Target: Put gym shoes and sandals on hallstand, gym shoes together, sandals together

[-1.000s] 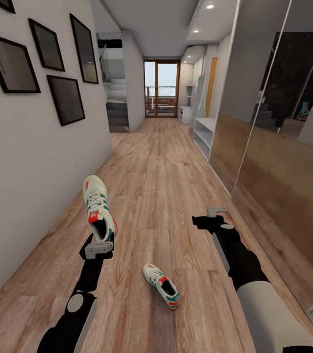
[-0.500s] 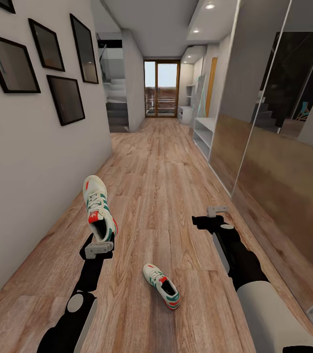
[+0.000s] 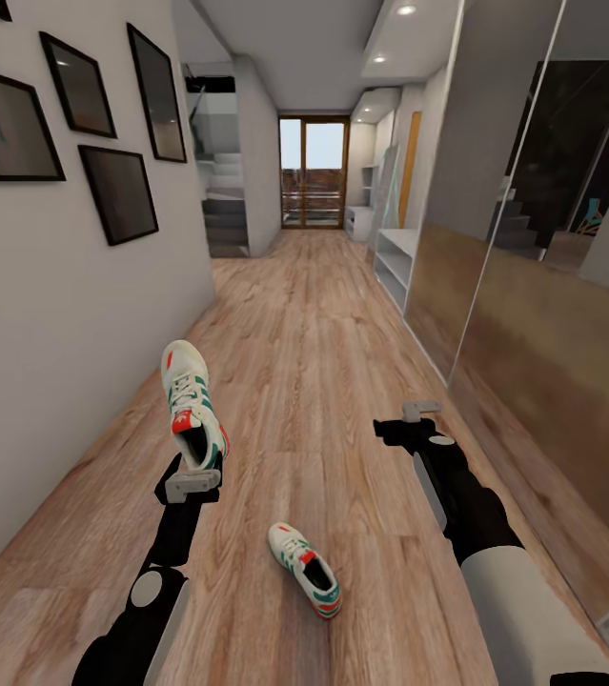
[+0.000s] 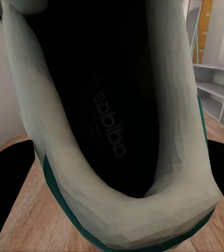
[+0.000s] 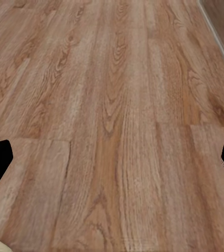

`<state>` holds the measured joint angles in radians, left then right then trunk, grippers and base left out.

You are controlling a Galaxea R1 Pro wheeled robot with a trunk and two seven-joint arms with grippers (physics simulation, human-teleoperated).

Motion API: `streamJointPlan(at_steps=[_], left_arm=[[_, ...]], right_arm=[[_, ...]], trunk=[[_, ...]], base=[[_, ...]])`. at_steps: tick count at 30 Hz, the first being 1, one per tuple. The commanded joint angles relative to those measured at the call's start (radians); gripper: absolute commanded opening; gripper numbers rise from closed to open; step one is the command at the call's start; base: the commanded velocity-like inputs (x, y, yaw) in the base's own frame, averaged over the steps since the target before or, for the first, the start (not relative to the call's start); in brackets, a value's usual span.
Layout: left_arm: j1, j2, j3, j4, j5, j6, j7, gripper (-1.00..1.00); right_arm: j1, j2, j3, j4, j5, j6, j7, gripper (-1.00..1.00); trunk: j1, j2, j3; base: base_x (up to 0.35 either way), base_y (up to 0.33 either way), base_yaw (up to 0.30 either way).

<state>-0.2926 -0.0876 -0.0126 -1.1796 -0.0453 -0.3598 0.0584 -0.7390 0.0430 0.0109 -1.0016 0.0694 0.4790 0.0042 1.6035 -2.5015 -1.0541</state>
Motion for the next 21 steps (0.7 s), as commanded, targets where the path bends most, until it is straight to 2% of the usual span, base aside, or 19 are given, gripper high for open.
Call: streamJointPlan(at_steps=[1,8,15,21], left_arm=[[0.000,0.000,-0.001,0.000,-0.005,-0.002,0.008,-1.00],[0.000,0.000,-0.001,0.000,-0.005,-0.002,0.008,-1.00],[0.000,0.000,-0.001,0.000,-0.005,-0.002,0.008,-1.00],[0.000,0.000,-0.001,0.000,-0.005,-0.002,0.008,-1.00]], right_arm=[[0.000,0.000,0.001,-0.001,0.007,0.006,0.000,1.00],[0.000,0.000,0.001,-0.002,0.007,0.006,0.000,1.00],[0.000,0.000,0.001,-0.002,0.007,0.006,0.000,1.00],[0.000,0.000,0.001,-0.002,0.007,0.006,0.000,1.00]], trunk=[[0.000,0.000,-0.001],[0.000,0.000,-0.001],[0.000,0.000,-0.001],[0.000,0.000,-0.001]], base=[[0.209,-0.153,0.000],[0.210,-0.148,0.052],[0.202,-0.205,0.261],[0.085,-0.268,0.293]])
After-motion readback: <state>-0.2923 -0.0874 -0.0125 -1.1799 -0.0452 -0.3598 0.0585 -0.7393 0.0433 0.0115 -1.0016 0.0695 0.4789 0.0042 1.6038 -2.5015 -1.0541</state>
